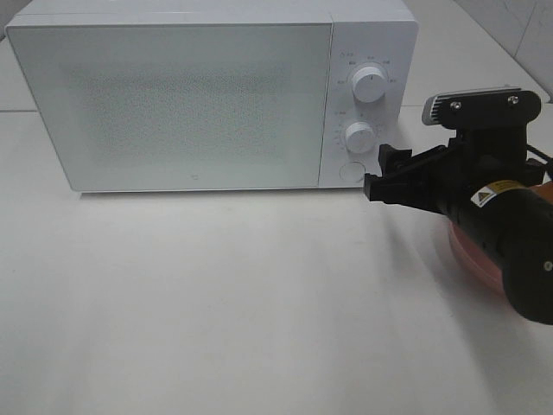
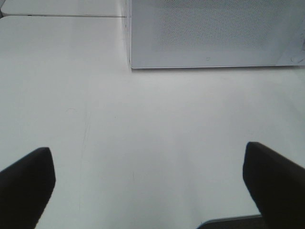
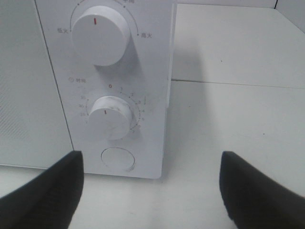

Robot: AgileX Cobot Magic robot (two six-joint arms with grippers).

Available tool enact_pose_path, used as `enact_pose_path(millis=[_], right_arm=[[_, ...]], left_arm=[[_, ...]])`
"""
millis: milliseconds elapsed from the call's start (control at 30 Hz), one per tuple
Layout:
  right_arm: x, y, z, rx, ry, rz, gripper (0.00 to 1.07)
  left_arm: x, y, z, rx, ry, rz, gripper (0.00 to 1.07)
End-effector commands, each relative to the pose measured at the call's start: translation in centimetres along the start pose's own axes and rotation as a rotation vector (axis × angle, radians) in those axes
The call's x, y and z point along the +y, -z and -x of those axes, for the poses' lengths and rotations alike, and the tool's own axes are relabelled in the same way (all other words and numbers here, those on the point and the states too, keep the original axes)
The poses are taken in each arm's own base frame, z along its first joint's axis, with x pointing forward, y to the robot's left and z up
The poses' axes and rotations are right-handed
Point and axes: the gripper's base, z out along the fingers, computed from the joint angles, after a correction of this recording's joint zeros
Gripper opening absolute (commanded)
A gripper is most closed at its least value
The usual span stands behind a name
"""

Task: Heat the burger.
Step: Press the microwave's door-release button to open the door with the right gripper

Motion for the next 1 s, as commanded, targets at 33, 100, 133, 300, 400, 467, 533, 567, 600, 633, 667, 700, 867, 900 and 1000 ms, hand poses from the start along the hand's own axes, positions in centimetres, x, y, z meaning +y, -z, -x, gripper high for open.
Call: enact_pose_path(millis=[33, 100, 133, 300, 400, 467, 533, 567, 600, 633, 667, 700, 867, 900, 1000], right_arm=[[0.8, 0.1, -0.8, -0.019, 0.017, -0.022, 0.76], [0.9, 0.1, -0.9, -0.016, 0.016, -0.027, 0.76], [1.2, 0.2, -1.4, -0.009, 0.020, -0.034, 0.76], [1.5, 0.2, -2.1, -0.005, 0.030, -0.048, 0.76], [1.6, 0.2, -2.4, 0.002, 0.028, -0.044, 0.76], [1.6, 0.2, -2.4, 0.002, 0.016, -0.044, 0.76], [1.6, 0.2, -2.4, -0.005, -0.038, -0.045, 0.75], [1.6, 0.2, -2.4, -0.005, -0.038, -0.045, 0.75], [1.6, 0.2, -2.4, -0.006, -0.091, -0.045, 0.73], [1.6, 0.2, -2.4, -0.006, -0.152, -0.045, 0.71], [1.6, 0.2, -2.4, -0.006, -0.152, -0.045, 0.71], [1.6, 0.2, -2.4, -0.005, -0.189, -0.045, 0.69], [1.6, 0.2, -2.6, 0.010, -0.426, -0.045, 0.60], [1.6, 0.2, -2.6, 0.010, -0.426, -0.045, 0.60], [1.6, 0.2, -2.6, 0.007, -0.675, -0.047, 0.50]], left_arm=[[0.0, 0.0, 0.1, -0.012, 0.007, -0.003, 1.00], [0.0, 0.0, 0.1, -0.012, 0.007, -0.003, 1.00], [0.0, 0.0, 0.1, -0.012, 0.007, -0.003, 1.00], [0.0, 0.0, 0.1, -0.012, 0.007, -0.003, 1.00], [0.0, 0.0, 0.1, -0.012, 0.006, -0.003, 1.00], [0.0, 0.0, 0.1, -0.012, 0.007, -0.003, 1.00], [0.0, 0.0, 0.1, -0.012, 0.006, -0.003, 1.00], [0.0, 0.0, 0.1, -0.012, 0.006, -0.003, 1.00], [0.0, 0.0, 0.1, -0.012, 0.006, -0.003, 1.00], [0.0, 0.0, 0.1, -0.012, 0.006, -0.003, 1.00], [0.0, 0.0, 0.1, -0.012, 0.006, -0.003, 1.00], [0.0, 0.0, 0.1, -0.012, 0.007, -0.003, 1.00], [0.0, 0.0, 0.1, -0.012, 0.007, -0.003, 1.00], [0.0, 0.0, 0.1, -0.012, 0.007, -0.003, 1.00], [0.0, 0.0, 0.1, -0.012, 0.007, -0.003, 1.00]])
